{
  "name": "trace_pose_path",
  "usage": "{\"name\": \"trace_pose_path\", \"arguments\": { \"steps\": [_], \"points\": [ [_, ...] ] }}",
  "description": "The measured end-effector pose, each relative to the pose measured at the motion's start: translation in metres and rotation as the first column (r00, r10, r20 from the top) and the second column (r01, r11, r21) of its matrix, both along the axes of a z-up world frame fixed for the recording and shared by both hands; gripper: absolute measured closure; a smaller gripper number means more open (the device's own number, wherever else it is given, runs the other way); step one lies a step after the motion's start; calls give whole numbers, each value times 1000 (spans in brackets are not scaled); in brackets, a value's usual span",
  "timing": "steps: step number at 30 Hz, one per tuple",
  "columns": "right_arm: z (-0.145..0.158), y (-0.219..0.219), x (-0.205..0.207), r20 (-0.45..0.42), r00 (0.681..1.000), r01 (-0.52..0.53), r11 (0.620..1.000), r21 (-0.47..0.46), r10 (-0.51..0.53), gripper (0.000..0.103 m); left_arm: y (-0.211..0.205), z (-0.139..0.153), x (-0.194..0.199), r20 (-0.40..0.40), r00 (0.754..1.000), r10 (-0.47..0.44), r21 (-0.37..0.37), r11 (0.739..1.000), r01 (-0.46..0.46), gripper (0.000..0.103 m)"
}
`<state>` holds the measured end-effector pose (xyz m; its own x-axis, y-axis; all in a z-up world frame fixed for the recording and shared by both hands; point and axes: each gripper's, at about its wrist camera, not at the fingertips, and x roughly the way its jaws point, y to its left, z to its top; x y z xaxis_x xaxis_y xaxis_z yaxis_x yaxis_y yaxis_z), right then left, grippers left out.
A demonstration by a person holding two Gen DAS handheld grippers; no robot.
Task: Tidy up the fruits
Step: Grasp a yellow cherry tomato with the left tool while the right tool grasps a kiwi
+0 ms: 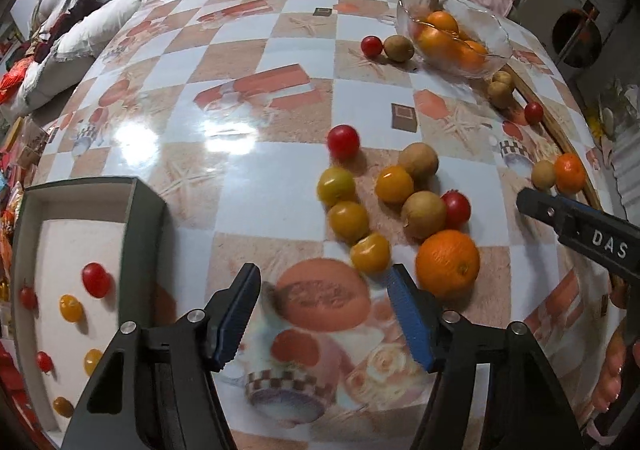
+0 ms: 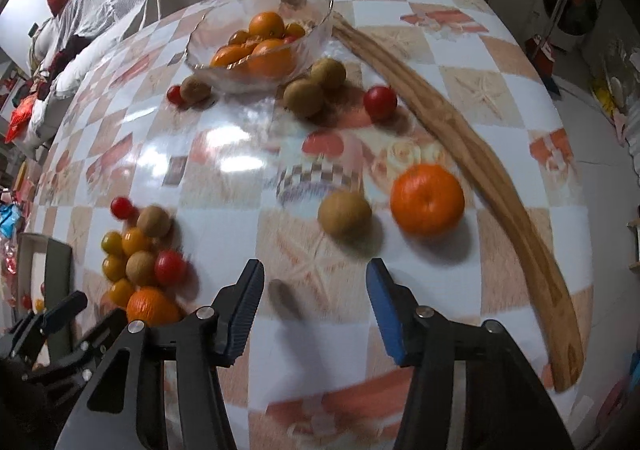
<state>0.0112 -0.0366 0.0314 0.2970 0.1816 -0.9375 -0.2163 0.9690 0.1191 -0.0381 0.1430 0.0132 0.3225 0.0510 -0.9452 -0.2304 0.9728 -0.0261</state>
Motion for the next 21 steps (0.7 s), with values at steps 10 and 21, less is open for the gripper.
{"name": "trace_pose_path", "arguments": {
  "steps": [10,21],
  "points": [
    [0,8,23,32,999,-12,1000,-6,13,68,-9,-5,14,-5,999,40,18,999,-40,45],
    [11,3,6,3,997,-75,995,70,75,76,-12,7,6,16,1000,25,-60,998,-24,77]
  ]
}}
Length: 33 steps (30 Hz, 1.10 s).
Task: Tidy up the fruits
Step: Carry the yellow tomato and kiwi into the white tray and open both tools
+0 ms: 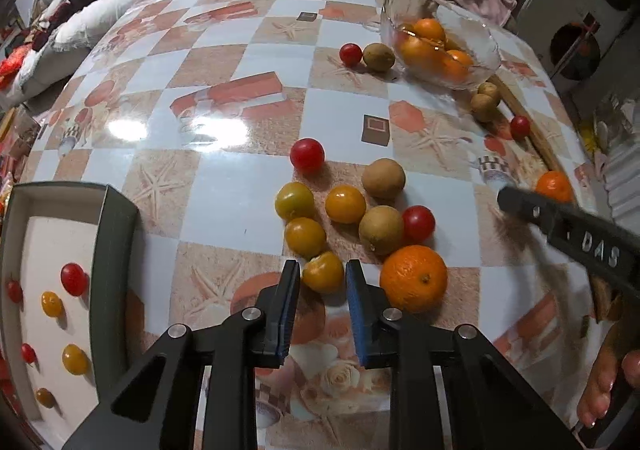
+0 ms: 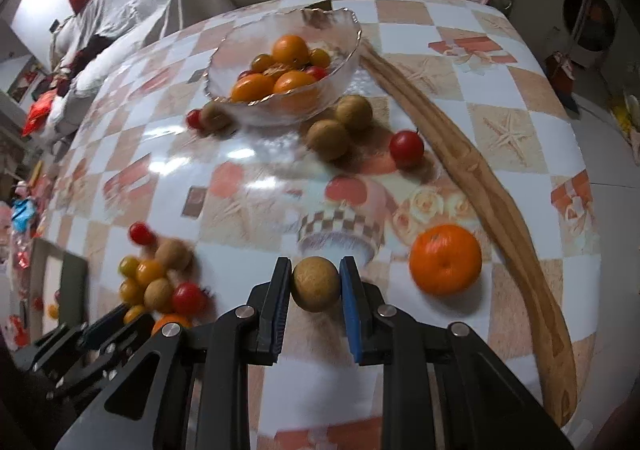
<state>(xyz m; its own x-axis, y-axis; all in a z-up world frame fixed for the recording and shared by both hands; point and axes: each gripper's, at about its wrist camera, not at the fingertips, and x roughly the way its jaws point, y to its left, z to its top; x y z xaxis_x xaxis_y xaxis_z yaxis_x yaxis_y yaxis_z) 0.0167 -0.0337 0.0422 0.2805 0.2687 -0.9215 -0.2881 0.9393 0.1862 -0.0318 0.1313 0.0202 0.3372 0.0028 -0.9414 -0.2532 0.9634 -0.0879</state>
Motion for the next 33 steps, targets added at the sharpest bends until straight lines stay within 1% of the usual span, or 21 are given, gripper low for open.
{"name": "trace_pose_path", "arguments": {
  "steps": [5,10,14,16,18,20,22,25,26,28,33],
  "points": [
    [5,-10,-17,-31,999,-22,1000,17,23,76,5,12,-10,12,1000,1,-23,1000,0,77],
    [10,-18,-33,-57,998,-17,999,30,19,76,6,11,-13,-1,1000,-8,-24,1000,8,77],
    [12,-22,-44,-68,998,-2,1000,30,4,76,-1,2,-9,-4,999,-37,17,999,38,77],
    [13,-23,-48,-60,998,9,1000,29,-7,76,-2,-5,-7,-12,998,-57,21,998,57,77],
    [15,-24,-52,-51,998,32,999,26,-31,76,-4,-11,-3,-12,997,-78,31,996,79,77],
    [17,-27,-56,-45,997,66,998,24,-65,76,-8,-11,0,-1,993,-115,57,992,115,77],
    [19,-30,-63,-43,994,103,995,18,-102,76,-10,-10,2,0,990,-139,63,988,139,77],
    [18,-32,-73,-49,988,150,989,3,-150,76,-7,-8,3,19,988,-156,31,987,156,78],
    [18,-32,-78,-53,985,167,986,0,-167,76,-4,-6,3,27,986,-167,20,986,166,81],
    [18,-30,-86,-56,981,184,983,-8,-184,76,0,-4,2,36,980,-195,-24,980,196,81],
    [21,-16,-96,-55,981,188,982,-15,-188,76,13,12,-1,70,970,-231,-46,971,235,81]
  ]
}}
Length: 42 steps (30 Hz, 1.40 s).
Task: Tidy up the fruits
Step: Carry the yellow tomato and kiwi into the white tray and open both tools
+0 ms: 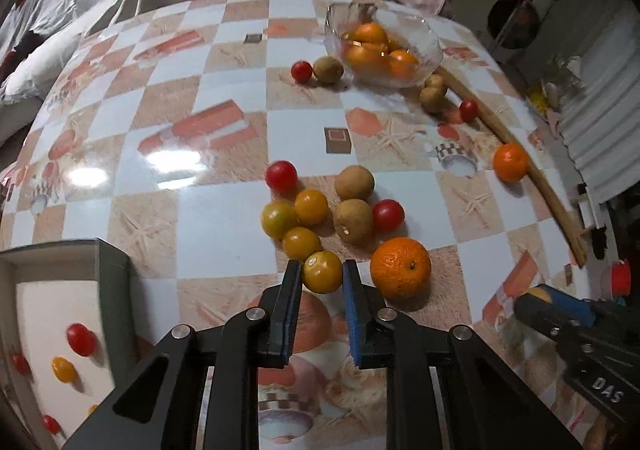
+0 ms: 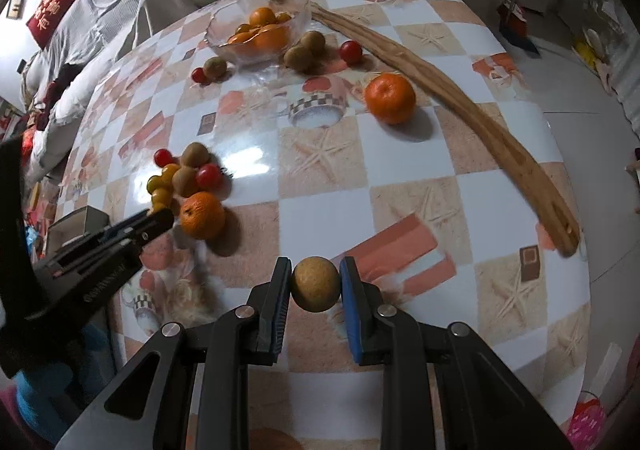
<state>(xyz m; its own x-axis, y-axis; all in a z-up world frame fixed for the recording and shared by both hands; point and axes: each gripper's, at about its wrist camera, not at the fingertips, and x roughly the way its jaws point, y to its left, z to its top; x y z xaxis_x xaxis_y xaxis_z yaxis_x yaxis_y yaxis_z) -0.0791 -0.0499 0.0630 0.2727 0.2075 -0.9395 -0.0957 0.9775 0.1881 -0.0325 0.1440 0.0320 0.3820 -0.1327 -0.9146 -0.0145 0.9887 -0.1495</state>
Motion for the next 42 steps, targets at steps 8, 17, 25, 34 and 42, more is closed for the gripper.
{"name": "trace_pose_path", "arguments": {
  "steps": [8,17,25,34,42],
  "points": [
    [14,41,2,21,998,-59,998,9,59,76,29,25,-15,30,999,11,-21,1000,-10,81],
    [22,121,-2,24,982,-187,982,40,186,76,102,47,-46,55,993,102,2,995,-102,81],
    [21,208,-10,21,951,-309,947,86,308,76,188,37,-76,36,973,227,70,971,-229,81],
    [-5,292,-8,-23,917,-394,915,92,397,76,241,1,-83,-24,960,279,100,956,-275,81],
    [-23,316,2,-37,912,-409,912,19,410,76,248,-11,-82,-42,963,265,98,961,-260,81]
  ]
}}
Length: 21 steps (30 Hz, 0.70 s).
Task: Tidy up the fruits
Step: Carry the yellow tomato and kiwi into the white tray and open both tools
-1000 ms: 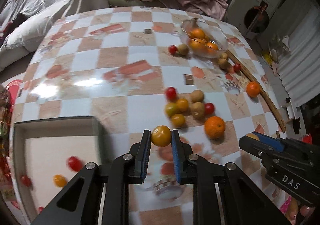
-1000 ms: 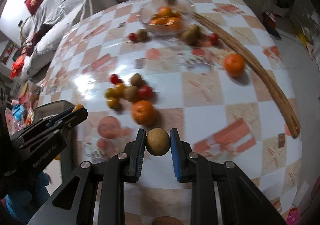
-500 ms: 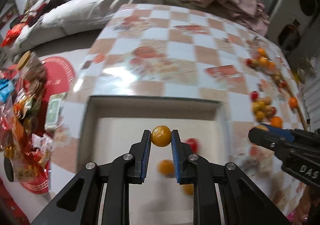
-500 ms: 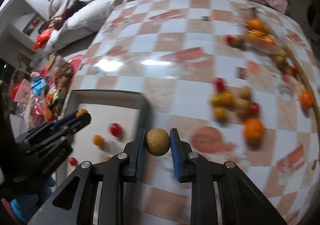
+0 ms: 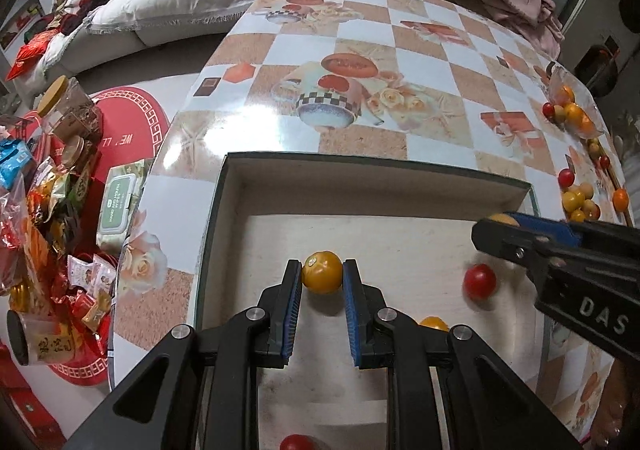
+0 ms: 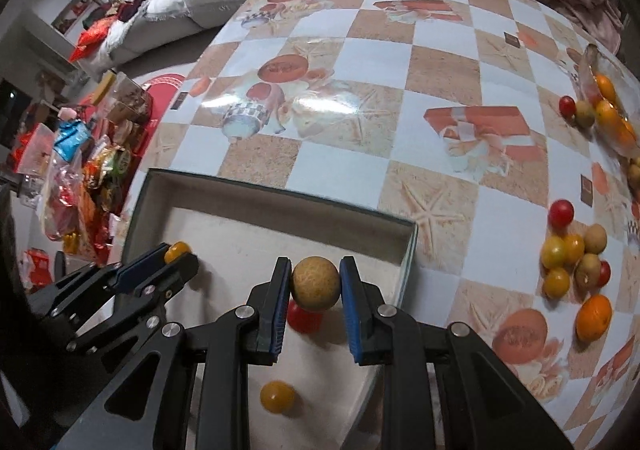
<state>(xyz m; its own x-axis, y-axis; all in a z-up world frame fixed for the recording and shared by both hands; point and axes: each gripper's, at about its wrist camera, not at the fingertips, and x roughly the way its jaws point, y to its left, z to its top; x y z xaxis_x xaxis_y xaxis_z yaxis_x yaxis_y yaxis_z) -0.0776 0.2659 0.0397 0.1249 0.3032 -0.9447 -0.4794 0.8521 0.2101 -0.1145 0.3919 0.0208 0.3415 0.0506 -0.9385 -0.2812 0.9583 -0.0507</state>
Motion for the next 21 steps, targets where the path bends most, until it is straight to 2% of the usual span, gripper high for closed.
{"name": "trace_pose_path", "arguments": {
  "steps": [8,16,19,21],
  "points": [
    [-15,7,2,7,1000,-13,998,-64,14,76,1,-5,1,-12,1000,-21,-2,1000,21,81],
    [-15,14,-3,44,998,-46,993,-109,51,75,0,-6,0,-8,1000,-22,-3,1000,22,81],
    [-14,13,-1,24,998,-48,995,-93,50,68,1,-6,-1,-19,999,-29,-2,1000,29,79],
    [-10,10,-3,40,998,-45,994,-95,49,57,2,-7,-3,-28,999,-28,-5,1000,28,79]
  ]
}}
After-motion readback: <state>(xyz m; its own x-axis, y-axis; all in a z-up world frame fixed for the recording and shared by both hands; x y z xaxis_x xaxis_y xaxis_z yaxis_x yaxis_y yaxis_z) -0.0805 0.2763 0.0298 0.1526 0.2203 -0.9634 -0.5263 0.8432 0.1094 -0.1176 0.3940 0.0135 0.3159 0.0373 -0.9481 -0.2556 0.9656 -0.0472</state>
